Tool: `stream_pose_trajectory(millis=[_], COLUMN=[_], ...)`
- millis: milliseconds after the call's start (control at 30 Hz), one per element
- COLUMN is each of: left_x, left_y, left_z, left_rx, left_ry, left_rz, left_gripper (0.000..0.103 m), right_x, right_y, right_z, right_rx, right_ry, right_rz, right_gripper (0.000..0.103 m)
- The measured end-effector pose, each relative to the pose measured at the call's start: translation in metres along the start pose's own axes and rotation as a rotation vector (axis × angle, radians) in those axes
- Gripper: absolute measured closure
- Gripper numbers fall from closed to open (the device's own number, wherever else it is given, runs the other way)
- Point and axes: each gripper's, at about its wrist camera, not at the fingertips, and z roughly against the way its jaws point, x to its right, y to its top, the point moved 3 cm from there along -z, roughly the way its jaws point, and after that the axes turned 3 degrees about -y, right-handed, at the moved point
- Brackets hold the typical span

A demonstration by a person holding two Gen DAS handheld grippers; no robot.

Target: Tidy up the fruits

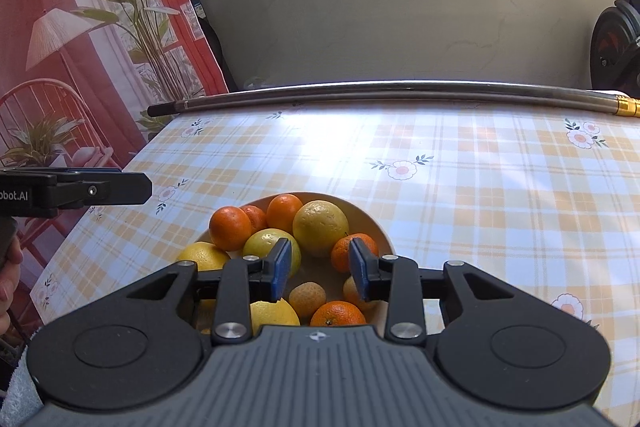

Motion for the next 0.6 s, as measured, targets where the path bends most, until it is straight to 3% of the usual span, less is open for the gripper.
stream_pose_trajectory(millis=[100,267,433,600], left_x=[0.003,0.005,0.016,0.031], left_y=[0.001,0.004,0.005,0.007], left_z=[0.02,0.06,0.094,0.13], left_rx=[0.027,0.084,0.15,0.216], left_ry=[0.019,-0.003,0.067,0.055], left_rz=[-0.018,0.026,-0.009,-0.011], left_gripper=[0.013,0.008,0.002,0.0], right_x=[0.001,-0.005,-0.01,-0.025], right_y=[0.003,0.007,0.01,0.012], right_z=[0.015,0.043,0.078,0.117], right_rx=[0.03,0.072,0.101,0.134], right_ry=[-0.026,-0.038,-0.027,-0.059], right_rz=[-0.009,-0.012,-0.041,-0.031], right_gripper=[0.059,0.038,0.007,0.0])
